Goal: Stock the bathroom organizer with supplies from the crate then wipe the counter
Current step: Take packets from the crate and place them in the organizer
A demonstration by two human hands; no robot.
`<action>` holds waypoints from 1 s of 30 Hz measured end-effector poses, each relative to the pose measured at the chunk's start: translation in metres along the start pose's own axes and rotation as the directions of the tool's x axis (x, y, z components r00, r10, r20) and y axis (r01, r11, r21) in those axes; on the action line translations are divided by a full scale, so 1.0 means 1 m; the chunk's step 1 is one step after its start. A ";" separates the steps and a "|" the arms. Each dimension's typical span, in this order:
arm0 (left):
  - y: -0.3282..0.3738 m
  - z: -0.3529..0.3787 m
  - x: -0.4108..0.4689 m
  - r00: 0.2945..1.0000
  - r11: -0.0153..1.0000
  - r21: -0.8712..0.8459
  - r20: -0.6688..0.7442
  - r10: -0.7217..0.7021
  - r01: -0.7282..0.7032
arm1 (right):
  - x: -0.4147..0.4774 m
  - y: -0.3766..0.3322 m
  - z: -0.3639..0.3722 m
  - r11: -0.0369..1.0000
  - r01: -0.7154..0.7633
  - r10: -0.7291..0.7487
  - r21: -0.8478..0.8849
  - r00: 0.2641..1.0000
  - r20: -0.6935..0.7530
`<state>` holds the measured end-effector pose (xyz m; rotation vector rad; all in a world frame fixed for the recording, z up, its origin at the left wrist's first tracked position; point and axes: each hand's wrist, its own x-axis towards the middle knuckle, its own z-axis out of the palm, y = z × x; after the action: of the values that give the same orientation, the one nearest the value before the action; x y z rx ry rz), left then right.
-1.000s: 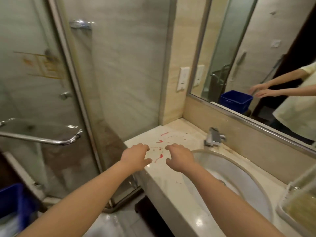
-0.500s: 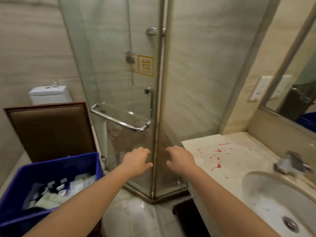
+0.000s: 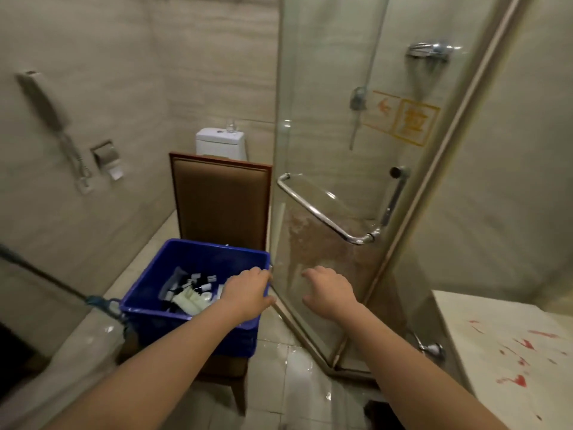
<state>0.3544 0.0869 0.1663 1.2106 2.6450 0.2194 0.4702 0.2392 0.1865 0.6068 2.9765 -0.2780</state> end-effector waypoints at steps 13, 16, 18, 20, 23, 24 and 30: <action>-0.099 -0.006 0.023 0.930 0.932 -0.062 -0.075 -0.361 0.357 | 0.138 -0.071 0.018 0.920 0.392 -0.389 -0.013 0.916 0.096; -0.111 -0.004 0.031 0.896 0.901 -0.080 -0.101 -0.432 0.425 | 0.164 -0.080 0.024 0.890 0.456 -0.453 0.001 0.884 0.119; -0.116 -0.001 0.035 0.869 0.875 -0.095 -0.106 -0.484 0.475 | 0.179 -0.084 0.029 0.874 0.486 -0.483 0.015 0.865 0.138; -0.120 0.003 0.038 0.836 0.842 -0.104 -0.105 -0.539 0.530 | 0.193 -0.087 0.035 0.855 0.518 -0.514 0.024 0.843 0.156; -0.127 0.013 0.042 0.791 0.796 -0.124 -0.099 -0.604 0.592 | 0.210 -0.090 0.046 0.826 0.563 -0.559 0.032 0.809 0.182; -0.129 0.016 0.043 0.782 0.786 -0.127 -0.092 -0.616 0.605 | 0.215 -0.090 0.050 0.819 0.573 -0.568 0.035 0.800 0.192; -0.143 0.031 0.049 0.748 0.747 -0.131 -0.049 -0.662 0.652 | 0.237 -0.092 0.070 0.800 0.596 -0.595 0.074 0.770 0.230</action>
<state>0.2271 0.0329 0.0970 0.1725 2.9005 0.2847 0.2206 0.2321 0.1028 -0.3845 2.8270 -0.3553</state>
